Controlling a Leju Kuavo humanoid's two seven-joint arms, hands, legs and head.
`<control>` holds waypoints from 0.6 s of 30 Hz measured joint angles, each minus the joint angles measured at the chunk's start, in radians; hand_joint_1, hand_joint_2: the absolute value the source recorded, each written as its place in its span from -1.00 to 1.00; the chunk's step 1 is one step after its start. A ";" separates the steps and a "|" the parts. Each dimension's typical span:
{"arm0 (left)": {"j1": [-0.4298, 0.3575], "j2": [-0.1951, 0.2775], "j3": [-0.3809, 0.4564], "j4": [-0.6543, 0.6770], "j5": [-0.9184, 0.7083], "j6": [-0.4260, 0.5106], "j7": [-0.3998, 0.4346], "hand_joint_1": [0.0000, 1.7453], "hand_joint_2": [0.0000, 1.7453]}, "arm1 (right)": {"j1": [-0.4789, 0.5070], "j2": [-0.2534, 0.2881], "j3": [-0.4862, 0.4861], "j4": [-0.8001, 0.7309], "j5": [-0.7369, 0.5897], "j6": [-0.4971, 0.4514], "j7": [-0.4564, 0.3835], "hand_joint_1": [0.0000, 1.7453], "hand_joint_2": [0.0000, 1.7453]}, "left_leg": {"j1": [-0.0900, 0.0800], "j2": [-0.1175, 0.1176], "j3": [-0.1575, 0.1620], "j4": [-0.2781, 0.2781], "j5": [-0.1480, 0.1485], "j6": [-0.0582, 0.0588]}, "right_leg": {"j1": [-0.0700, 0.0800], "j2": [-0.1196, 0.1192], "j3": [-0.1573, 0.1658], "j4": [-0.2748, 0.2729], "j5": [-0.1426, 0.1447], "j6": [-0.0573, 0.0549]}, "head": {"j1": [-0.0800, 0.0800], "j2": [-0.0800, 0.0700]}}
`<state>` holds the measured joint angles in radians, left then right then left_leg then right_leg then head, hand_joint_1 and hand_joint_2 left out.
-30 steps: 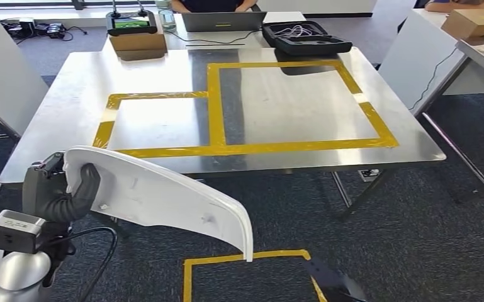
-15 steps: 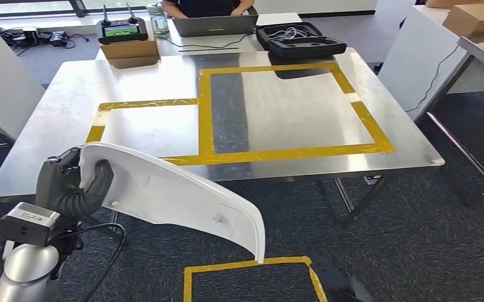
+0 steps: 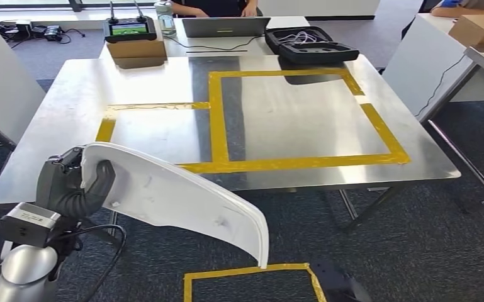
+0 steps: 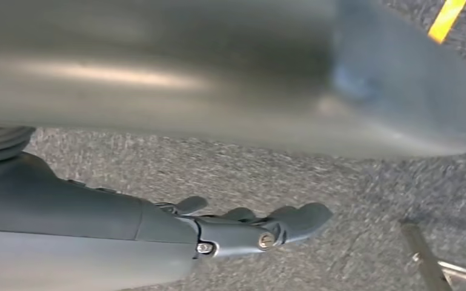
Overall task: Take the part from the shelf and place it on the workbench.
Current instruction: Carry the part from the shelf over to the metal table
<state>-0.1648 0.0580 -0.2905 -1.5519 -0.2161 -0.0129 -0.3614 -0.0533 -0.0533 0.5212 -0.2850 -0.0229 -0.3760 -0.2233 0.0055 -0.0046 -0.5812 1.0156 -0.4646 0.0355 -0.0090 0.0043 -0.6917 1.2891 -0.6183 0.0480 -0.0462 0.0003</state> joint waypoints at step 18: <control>0.045 0.002 -0.002 -0.054 -0.014 0.005 0.008 1.00 1.00 | 0.001 -0.001 0.001 0.000 0.007 0.020 0.006 -1.00 -1.00 | 0.002 -0.001 -0.103 0.213 -0.069 -0.060 | 0.001 0.001 0.147 -0.284 0.130 -0.055 | -0.002 0.000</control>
<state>-0.1201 0.0599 -0.2922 -1.6060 -0.2300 -0.0074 -0.3530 -0.0523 -0.0543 0.5222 -0.2850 -0.0161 -0.3565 -0.2174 0.0071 -0.0055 -0.6842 1.2287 -0.5331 -0.0249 -0.0084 0.0049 -0.5448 1.0048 -0.4885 -0.0069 -0.0477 0.0000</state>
